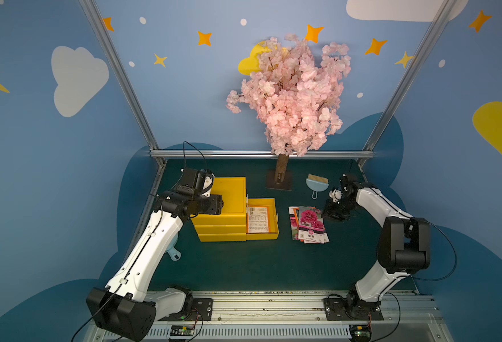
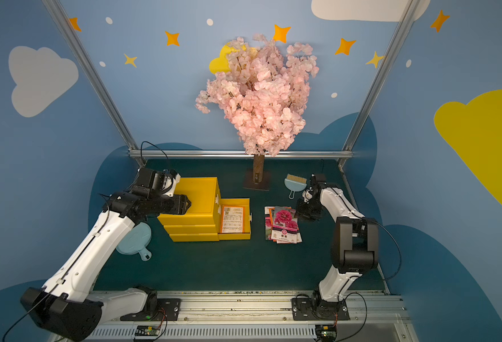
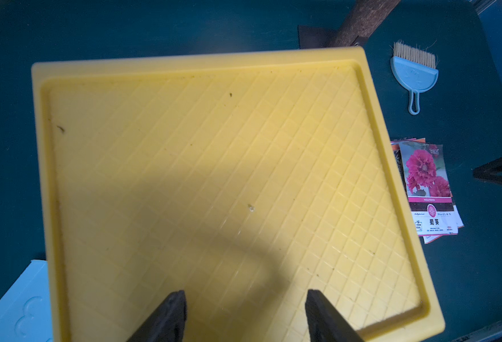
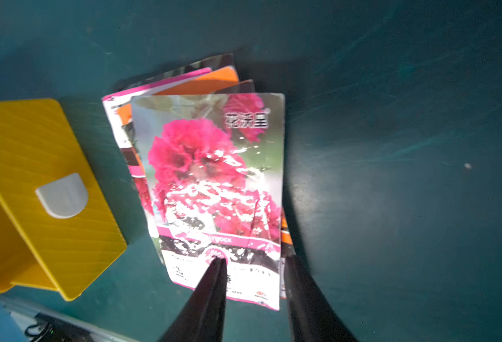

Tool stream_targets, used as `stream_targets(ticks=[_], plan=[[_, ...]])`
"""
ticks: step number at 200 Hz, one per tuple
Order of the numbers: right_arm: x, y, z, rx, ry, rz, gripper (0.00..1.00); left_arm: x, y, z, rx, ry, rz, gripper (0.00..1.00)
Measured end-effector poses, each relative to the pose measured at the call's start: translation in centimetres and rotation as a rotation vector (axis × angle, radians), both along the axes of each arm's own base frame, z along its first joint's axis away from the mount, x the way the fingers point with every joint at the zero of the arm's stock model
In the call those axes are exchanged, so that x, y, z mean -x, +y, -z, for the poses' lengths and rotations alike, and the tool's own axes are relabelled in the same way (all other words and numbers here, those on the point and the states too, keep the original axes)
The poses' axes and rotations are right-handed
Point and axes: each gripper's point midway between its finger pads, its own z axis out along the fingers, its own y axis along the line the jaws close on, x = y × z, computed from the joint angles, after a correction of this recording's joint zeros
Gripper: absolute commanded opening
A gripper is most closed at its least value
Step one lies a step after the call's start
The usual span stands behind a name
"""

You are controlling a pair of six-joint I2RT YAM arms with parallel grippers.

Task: Take the seed bags out of the drawer
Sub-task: Place the seed packet at the center of the board, then adjust the seed packet in the drawer.

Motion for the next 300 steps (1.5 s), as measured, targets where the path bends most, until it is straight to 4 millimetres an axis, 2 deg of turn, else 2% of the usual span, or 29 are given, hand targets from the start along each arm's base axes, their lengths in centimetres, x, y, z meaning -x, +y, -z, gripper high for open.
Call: stream_targets(ticks=[27,49,64,86,98,119,136,152,168,202,219,242,300], plan=[[0.1,0.6,-0.5,0.084,-0.031,-0.026,0.42,0.0,0.0,0.0,0.001,-0.003,-0.001,0.68],[0.4,3.1,-2.2,0.091,-0.092,-0.077,0.38,0.1,0.0,0.0,0.003,-0.009,-0.002,0.68],[0.6,4.6,-3.4,0.078,-0.133,-0.108,0.29,0.1,0.0,0.0,0.004,-0.011,-0.004,0.68],[1.1,8.4,-5.1,0.038,-0.195,-0.171,0.06,0.1,0.1,0.0,0.005,-0.018,-0.005,0.68],[1.4,11.0,-5.9,0.001,-0.223,-0.209,0.00,0.1,0.1,0.0,0.004,-0.021,-0.007,0.68],[2.0,15.4,-7.1,-0.060,-0.255,-0.291,0.00,0.1,0.2,0.0,0.005,-0.023,-0.010,0.68],[1.9,18.5,-7.2,-0.087,-0.260,-0.339,0.00,0.2,0.2,0.0,0.005,-0.024,-0.012,0.68],[1.6,21.0,-6.4,-0.099,-0.249,-0.371,0.00,0.2,0.2,0.0,0.005,-0.026,-0.013,0.68],[1.4,23.2,-4.5,-0.104,-0.214,-0.393,0.00,0.3,0.3,0.0,0.005,-0.024,-0.015,0.68],[1.3,26.1,0.0,-0.101,-0.129,-0.408,0.00,0.4,0.3,0.0,0.003,-0.025,-0.017,0.68],[1.0,26.8,1.8,-0.096,-0.097,-0.399,0.00,0.4,0.3,0.0,0.003,-0.025,-0.018,0.68],[0.5,27.3,3.3,-0.095,-0.075,-0.390,0.00,0.4,0.3,0.0,0.003,-0.024,-0.018,0.68],[-0.1,29.0,4.3,-0.128,-0.058,-0.385,0.00,0.4,0.4,0.0,0.001,-0.024,-0.019,0.68]])
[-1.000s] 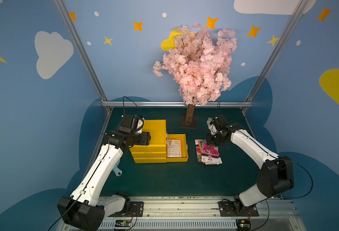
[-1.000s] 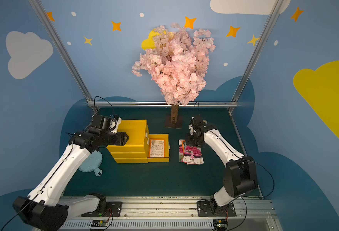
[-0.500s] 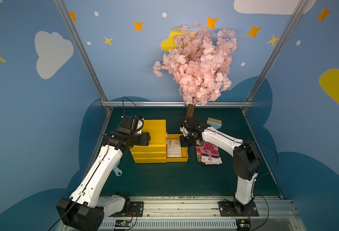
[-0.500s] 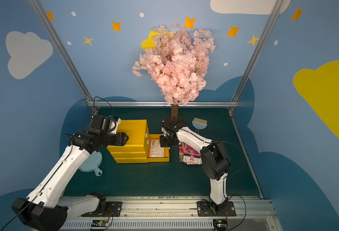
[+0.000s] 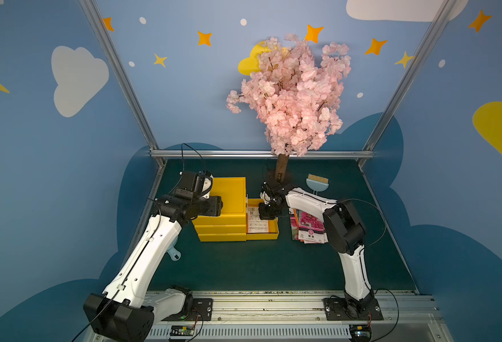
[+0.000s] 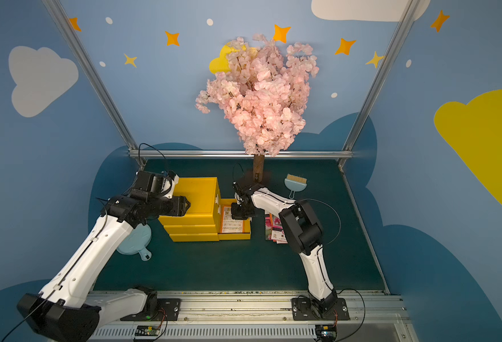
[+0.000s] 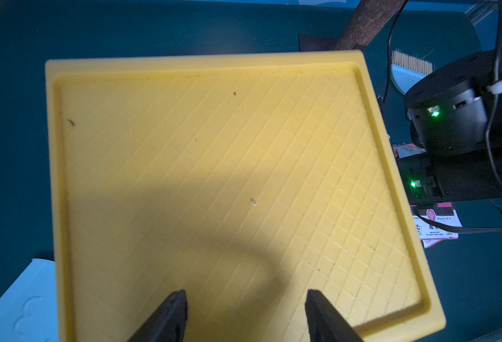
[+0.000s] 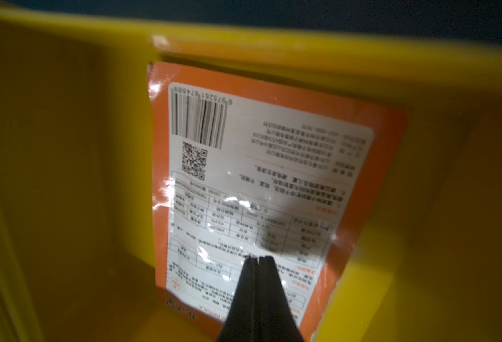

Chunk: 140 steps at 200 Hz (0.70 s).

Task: Take the seed bags out of the drawer
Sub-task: Adjust the seed packet in the drawer.

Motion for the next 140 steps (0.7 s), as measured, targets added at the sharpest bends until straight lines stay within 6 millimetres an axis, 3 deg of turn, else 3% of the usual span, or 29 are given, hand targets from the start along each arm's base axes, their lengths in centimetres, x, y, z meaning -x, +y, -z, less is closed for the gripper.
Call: stream_targets(ticks=[71,114,140], plan=[[-0.2,2.5,-0.2,-0.055,0.012,-0.016,0.00,0.0,0.0,0.0,-0.001,0.000,0.000,0.68],[0.0,4.5,-1.3,-0.185,0.049,-0.021,0.00,0.0,0.0,0.0,0.000,0.001,0.000,0.68],[0.2,4.6,-1.0,-0.195,0.064,-0.021,0.00,0.0,0.0,0.0,-0.001,0.001,0.000,0.68]])
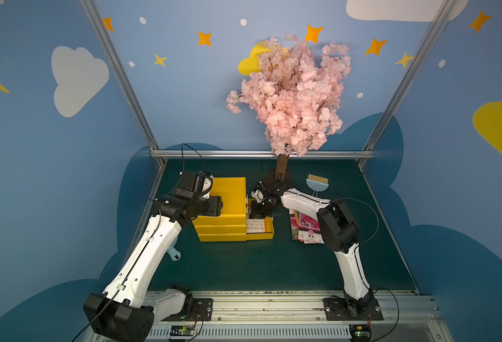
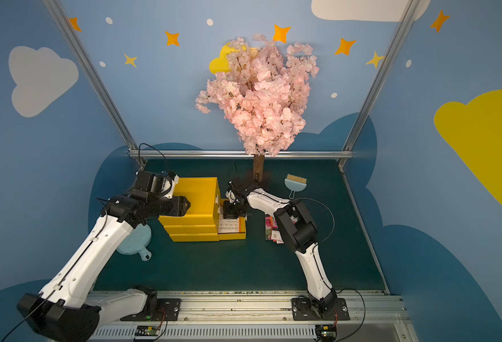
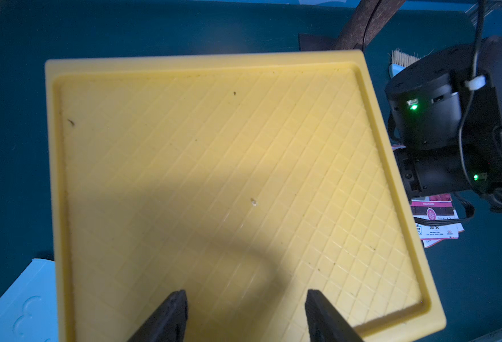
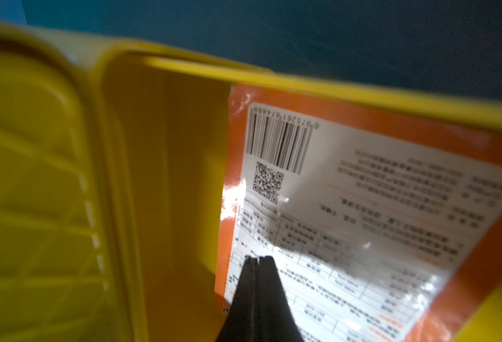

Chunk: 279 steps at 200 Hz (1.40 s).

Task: Take the seed bags out of the drawer
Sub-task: Adjust the seed packet in the drawer.

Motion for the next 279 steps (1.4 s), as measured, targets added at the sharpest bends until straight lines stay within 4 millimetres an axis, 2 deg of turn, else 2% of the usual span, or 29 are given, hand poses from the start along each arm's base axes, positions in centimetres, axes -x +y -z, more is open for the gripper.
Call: stream_targets(ticks=[33,66,121,200,279], plan=[[-0.3,-0.8,0.5,0.046,-0.022,0.008,0.00,0.0,0.0,0.0,0.000,0.000,0.000,0.68],[-0.8,-2.5,1.0,0.125,-0.056,0.019,0.00,0.0,0.0,0.0,0.000,0.000,0.000,0.68],[-1.2,-4.2,0.2,0.198,-0.110,0.012,0.00,0.0,0.0,0.0,0.000,0.000,0.000,0.68],[-2.1,-3.8,-1.2,0.213,-0.154,0.005,0.00,0.0,0.0,0.0,0.000,0.000,0.000,0.68],[-1.5,-2.8,1.7,0.249,-0.114,-0.024,0.00,0.0,0.0,0.0,0.000,0.000,0.000,0.68]])
